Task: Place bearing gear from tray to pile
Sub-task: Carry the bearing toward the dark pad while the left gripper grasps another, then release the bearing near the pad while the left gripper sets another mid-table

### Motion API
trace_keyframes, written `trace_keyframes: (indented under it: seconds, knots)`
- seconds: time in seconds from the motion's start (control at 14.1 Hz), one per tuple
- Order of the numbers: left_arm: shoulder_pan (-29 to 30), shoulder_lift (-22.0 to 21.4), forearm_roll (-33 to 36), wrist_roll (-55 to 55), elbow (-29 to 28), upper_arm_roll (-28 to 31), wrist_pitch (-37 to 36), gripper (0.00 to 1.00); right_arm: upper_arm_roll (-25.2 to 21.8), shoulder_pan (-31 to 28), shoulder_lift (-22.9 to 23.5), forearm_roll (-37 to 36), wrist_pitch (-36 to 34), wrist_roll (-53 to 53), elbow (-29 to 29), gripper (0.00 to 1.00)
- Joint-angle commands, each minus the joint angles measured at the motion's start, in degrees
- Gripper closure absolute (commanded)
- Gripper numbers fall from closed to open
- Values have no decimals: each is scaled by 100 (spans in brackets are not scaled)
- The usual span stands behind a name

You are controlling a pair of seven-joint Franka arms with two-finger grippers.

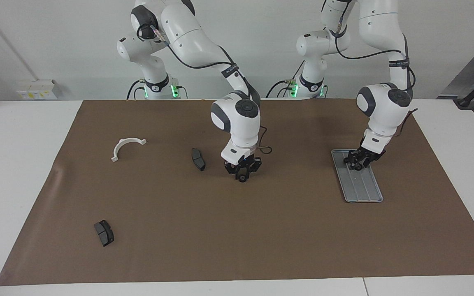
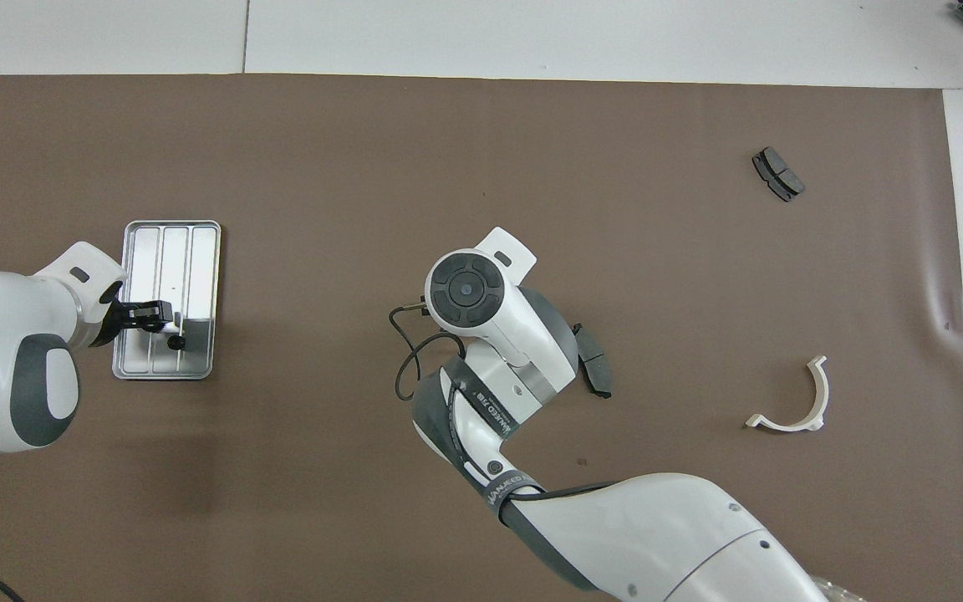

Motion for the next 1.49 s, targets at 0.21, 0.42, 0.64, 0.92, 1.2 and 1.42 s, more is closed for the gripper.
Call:
trace_keyframes:
  seconds: [0.21,0.42,0.64,0.92,1.2,1.42]
  knots:
    - [-23,-28,27,-69,-118,11,168,50,13,-43,-65,-163,-390,173,149,100]
    - [-23,-37,27,-25,-136,11,159,60,-31,-402,-460,-154,-443,-11,62,100]
    - [-23,-37,27,-7,-136,11,159,68,-22,-1104,-899,-67,-881,-695,-9,100]
    - [-49,16,27,-51,13,11,150,74,-22,-2132,-1023,-40,-1164,-1811,-61,100]
    - [-610,279,27,-629,829,11,-191,74,-13,-3030,-1085,-40,-1199,-3120,-193,100]
    - [-1339,297,79,-1358,1103,11,-622,74,-13,-3522,-1330,117,-1007,-3912,-876,100]
